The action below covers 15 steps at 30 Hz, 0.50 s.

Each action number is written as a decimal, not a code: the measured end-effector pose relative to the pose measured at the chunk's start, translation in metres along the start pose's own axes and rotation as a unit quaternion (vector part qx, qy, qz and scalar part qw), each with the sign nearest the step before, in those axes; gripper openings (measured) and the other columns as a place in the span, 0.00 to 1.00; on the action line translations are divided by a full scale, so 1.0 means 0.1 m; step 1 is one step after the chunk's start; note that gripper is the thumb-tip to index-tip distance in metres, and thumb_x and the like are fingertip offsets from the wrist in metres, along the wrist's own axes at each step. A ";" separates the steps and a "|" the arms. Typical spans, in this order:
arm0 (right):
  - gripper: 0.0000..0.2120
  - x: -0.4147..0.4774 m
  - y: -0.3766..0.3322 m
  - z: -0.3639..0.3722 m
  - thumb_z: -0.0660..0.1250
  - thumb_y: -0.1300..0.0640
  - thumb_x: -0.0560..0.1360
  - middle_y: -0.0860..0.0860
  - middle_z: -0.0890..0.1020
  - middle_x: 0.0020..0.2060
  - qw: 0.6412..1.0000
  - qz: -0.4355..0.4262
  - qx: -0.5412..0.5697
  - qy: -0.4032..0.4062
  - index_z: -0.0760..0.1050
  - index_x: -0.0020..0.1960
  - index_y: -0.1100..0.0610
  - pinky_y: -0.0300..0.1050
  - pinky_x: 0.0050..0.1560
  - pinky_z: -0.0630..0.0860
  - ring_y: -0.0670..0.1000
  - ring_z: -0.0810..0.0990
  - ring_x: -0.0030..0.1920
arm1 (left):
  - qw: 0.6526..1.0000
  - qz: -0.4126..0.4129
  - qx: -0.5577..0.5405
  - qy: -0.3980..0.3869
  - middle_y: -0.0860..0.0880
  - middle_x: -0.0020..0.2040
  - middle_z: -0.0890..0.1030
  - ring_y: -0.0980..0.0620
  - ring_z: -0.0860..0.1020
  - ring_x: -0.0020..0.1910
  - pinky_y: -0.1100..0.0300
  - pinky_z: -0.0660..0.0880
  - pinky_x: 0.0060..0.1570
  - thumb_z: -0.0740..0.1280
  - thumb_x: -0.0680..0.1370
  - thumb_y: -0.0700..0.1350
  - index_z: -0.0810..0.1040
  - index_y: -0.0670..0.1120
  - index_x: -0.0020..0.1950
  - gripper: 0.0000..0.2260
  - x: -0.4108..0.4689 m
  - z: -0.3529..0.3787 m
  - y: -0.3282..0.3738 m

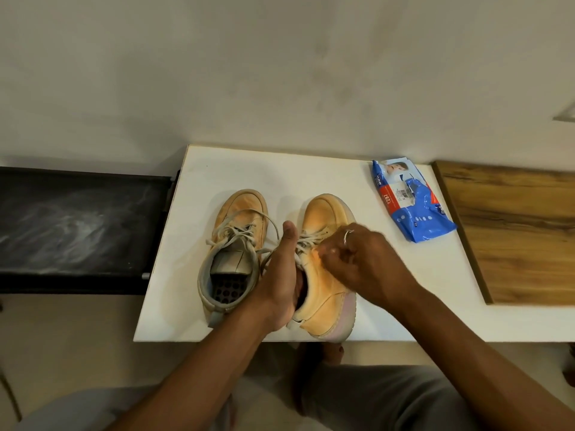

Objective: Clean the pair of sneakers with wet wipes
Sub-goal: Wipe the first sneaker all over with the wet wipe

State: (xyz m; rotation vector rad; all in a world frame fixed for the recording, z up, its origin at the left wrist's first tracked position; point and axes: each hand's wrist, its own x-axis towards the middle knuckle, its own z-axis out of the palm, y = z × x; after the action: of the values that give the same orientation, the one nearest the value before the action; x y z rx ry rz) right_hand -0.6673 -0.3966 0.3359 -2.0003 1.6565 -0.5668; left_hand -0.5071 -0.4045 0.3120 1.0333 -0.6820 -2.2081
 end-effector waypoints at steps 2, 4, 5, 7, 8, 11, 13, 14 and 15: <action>0.09 0.04 0.05 -0.04 0.68 0.48 0.76 0.45 0.79 0.41 0.999 0.039 -0.014 0.013 0.82 0.47 0.53 0.51 0.43 0.79 0.47 0.77 0.42 | 1.000 -0.002 0.008 0.003 0.45 0.63 0.80 0.45 0.77 0.63 0.43 0.68 0.67 0.47 0.76 0.70 0.74 0.50 0.69 0.34 -0.01 0.02 0.00; 0.08 0.00 0.03 -0.04 0.69 0.48 0.75 0.45 0.80 0.41 1.000 0.009 0.010 -0.011 0.82 0.47 0.52 0.50 0.42 0.79 0.46 0.78 0.43 | 1.000 -0.004 0.006 0.003 0.45 0.62 0.80 0.45 0.78 0.62 0.43 0.69 0.66 0.47 0.76 0.70 0.74 0.50 0.69 0.34 -0.01 0.01 0.00; 0.06 -0.03 -0.01 -0.03 0.70 0.49 0.75 0.44 0.80 0.41 0.999 -0.009 0.029 -0.032 0.81 0.46 0.50 0.48 0.42 0.79 0.46 0.78 0.43 | 1.000 -0.005 0.006 0.003 0.45 0.61 0.80 0.46 0.78 0.62 0.44 0.70 0.66 0.47 0.77 0.70 0.75 0.50 0.69 0.34 -0.01 0.00 0.00; 0.03 -0.06 -0.03 -0.02 0.70 0.49 0.75 0.43 0.80 0.41 0.999 -0.007 0.034 -0.040 0.80 0.46 0.47 0.47 0.42 0.79 0.45 0.78 0.43 | 1.000 -0.005 0.008 0.000 0.45 0.61 0.81 0.46 0.79 0.61 0.45 0.71 0.65 0.46 0.77 0.69 0.75 0.50 0.68 0.34 -0.01 0.00 0.01; 0.05 -0.02 0.00 -0.02 0.69 0.49 0.75 0.44 0.79 0.41 0.999 0.016 0.016 -0.023 0.81 0.46 0.49 0.48 0.43 0.80 0.47 0.78 0.43 | 1.000 -0.006 0.010 0.002 0.45 0.61 0.81 0.46 0.79 0.61 0.45 0.71 0.65 0.46 0.77 0.69 0.75 0.50 0.68 0.33 -0.01 0.00 0.00; 0.10 0.03 0.07 -0.05 0.68 0.47 0.76 0.46 0.79 0.43 0.998 0.061 -0.026 0.002 0.81 0.47 0.53 0.50 0.45 0.80 0.48 0.78 0.42 | 1.000 -0.003 0.019 0.007 0.46 0.61 0.81 0.46 0.79 0.61 0.44 0.71 0.65 0.47 0.77 0.69 0.74 0.51 0.68 0.33 -0.02 0.03 0.01; 0.04 -0.03 0.01 -0.06 0.69 0.49 0.76 0.43 0.80 0.42 0.999 0.019 0.023 -0.031 0.80 0.46 0.48 0.46 0.44 0.80 0.46 0.78 0.43 | 1.000 0.001 0.018 0.003 0.46 0.60 0.81 0.47 0.79 0.61 0.46 0.72 0.64 0.46 0.77 0.69 0.75 0.50 0.68 0.33 -0.03 0.02 0.01; 0.02 -0.07 -0.04 -0.05 0.70 0.49 0.75 0.42 0.80 0.42 0.998 0.000 0.044 -0.050 0.80 0.47 0.46 0.44 0.44 0.80 0.45 0.79 0.44 | 1.000 0.001 0.016 0.003 0.46 0.60 0.81 0.47 0.79 0.60 0.47 0.73 0.63 0.46 0.77 0.69 0.75 0.50 0.68 0.33 -0.03 0.01 0.01; 0.03 -0.09 -0.04 -0.04 0.70 0.50 0.75 0.42 0.81 0.42 0.997 -0.007 0.050 -0.053 0.81 0.48 0.46 0.44 0.44 0.80 0.45 0.79 0.44 | 1.000 0.001 0.016 0.002 0.46 0.60 0.81 0.47 0.79 0.61 0.47 0.73 0.63 0.46 0.77 0.69 0.75 0.50 0.68 0.33 -0.03 0.00 0.02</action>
State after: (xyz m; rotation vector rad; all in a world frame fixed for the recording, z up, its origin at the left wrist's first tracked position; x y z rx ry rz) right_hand -0.6676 -0.3878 0.3416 -1.9375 1.5223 -0.5285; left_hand -0.5053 -0.4032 0.3148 1.0533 -0.7189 -2.1982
